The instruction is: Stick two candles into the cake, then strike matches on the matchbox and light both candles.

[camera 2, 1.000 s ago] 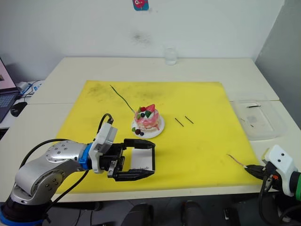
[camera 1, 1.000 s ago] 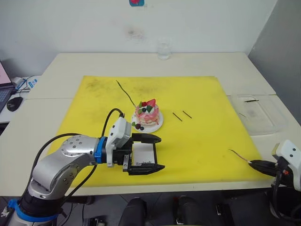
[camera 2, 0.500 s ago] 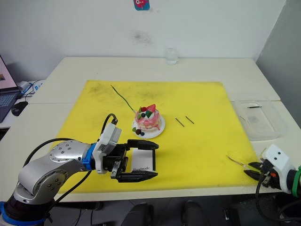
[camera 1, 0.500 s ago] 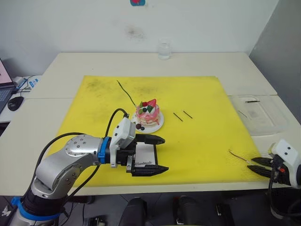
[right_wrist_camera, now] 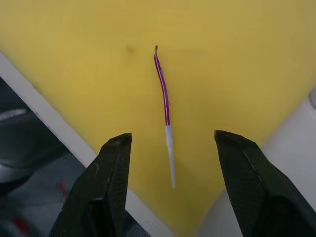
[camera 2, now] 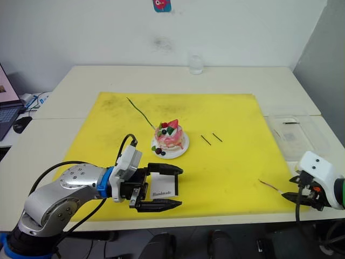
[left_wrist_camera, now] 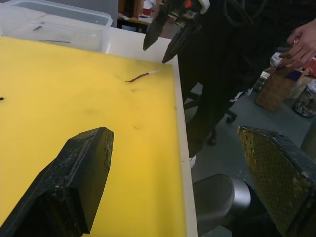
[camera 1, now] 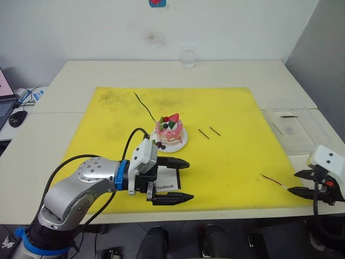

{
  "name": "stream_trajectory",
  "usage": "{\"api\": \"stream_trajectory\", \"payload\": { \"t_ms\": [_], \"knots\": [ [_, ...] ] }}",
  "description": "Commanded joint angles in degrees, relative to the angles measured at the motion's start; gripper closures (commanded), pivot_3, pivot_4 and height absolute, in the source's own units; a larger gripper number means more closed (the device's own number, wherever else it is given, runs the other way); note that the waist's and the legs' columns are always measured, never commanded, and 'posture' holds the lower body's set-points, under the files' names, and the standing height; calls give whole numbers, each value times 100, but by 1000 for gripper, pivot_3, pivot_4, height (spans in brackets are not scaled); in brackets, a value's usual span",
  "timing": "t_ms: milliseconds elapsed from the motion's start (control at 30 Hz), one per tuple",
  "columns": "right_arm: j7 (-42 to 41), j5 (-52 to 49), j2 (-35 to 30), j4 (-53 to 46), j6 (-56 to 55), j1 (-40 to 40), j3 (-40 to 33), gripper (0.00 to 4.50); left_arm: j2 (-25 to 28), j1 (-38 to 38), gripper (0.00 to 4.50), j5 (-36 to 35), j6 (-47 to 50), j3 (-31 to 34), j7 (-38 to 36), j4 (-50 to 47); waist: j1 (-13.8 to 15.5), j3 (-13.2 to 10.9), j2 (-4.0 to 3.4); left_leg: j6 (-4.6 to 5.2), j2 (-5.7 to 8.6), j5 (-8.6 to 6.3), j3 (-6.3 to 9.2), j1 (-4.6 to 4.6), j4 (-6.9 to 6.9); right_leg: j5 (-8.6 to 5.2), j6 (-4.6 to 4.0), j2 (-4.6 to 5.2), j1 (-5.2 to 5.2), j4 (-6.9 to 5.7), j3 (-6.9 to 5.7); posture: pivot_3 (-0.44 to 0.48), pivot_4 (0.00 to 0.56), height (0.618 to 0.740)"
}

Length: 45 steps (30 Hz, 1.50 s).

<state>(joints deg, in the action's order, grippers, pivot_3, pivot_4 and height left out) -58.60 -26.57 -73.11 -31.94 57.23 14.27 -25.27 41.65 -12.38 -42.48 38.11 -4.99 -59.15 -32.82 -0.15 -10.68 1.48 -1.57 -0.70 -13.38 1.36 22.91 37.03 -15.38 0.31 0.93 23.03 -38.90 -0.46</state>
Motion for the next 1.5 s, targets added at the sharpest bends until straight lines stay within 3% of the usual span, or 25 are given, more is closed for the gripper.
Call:
{"api": "stream_trajectory", "payload": {
  "t_ms": [33, 300, 533, 633, 833, 1000, 1133, 1267, 1400, 1500],
  "knots": [
    [216, -294, -254, -176, 808, -591, 608, 1745, -39, 14, 0, 87, -158, -53, 30, -131, 6, 0, 0, 0, 0, 0, 0, 1, 0, 0, 0, 0, 0, 0, 1, 0, 150, 740],
    [141, 43, -599, 295, 648, -1744, 2373, 1745, -52, 183, 0, 350, -475, -176, -13, -278, 3, 0, -1, 0, 0, 0, -1, 9, -4, -2, -3, 1, 9, 9, 2, 0, 150, 740],
    [33, 243, -527, 614, 478, -2351, 3125, 1745, -70, 326, 0, 411, -527, -180, 97, -413, -2, 0, -1, 0, -1, 0, 1, 6, -2, -1, -1, 6, 10, 5, 1, 0, 150, 740],
    [-32, 313, -526, 735, 410, -2508, 3323, 2358, -92, 303, 0, 436, -542, -193, 139, -410, -3, 0, -1, 0, -2, 0, 0, 4, -1, 0, 0, 6, 9, 3, 1, 0, 150, 740],
    [-136, 362, -509, 774, 423, -2627, 3446, 4473, -107, 232, 0, 438, -547, -195, 156, -374, -2, 0, -1, 0, -3, 0, 0, 3, -2, 0, 0, 7, 9, 2, 1, 0, 150, 740],
    [-252, 175, -493, 752, 548, -2786, 3275, 4473, -78, 189, 0, 457, -564, -151, 129, -296, -2, 0, -1, 0, -4, 0, 1, 3, -3, 0, 0, 7, 10, 2, 0, 0, 150, 740],
    [-447, -479, -288, 659, 984, -3472, 2754, 4473, 11, 261, 0, 358, -485, 122, 206, -254, -30, -2, -6, 0, -6, 0, 2, 1, -3, 0, 0, 6, 14, -3, 0, 0, 150, 740],
    [99, -1094, 812, 628, 1445, -4526, 2254, 4473, 82, 488, 0, 107, -313, 654, 433, -238, -57, -4, 0, 0, -9, 0, 4, 0, -2, 0, 0, 4, 13, -4, -3, 0, 150, 740],
    [1412, -1271, 2896, 589, 1171, -5197, 1838, 4473, 56, 673, 0, 117, -270, 1173, 815, -54, -62, -4, 3, 0, -12, 0, 8, 4, -4, 0, -1, -1, 13, -4, 1, 0, 150, 740],
    [2369, -740, 4462, 690, -90, -5213, 2093, 4473, -183, 679, 0, 245, -435, 1532, 1288, 147, -64, -4, 2, 0, -14, 0, 11, 6, -6, 0, -2, -1, 15, -7, 3, 0, 150, 740]
  ]
}}
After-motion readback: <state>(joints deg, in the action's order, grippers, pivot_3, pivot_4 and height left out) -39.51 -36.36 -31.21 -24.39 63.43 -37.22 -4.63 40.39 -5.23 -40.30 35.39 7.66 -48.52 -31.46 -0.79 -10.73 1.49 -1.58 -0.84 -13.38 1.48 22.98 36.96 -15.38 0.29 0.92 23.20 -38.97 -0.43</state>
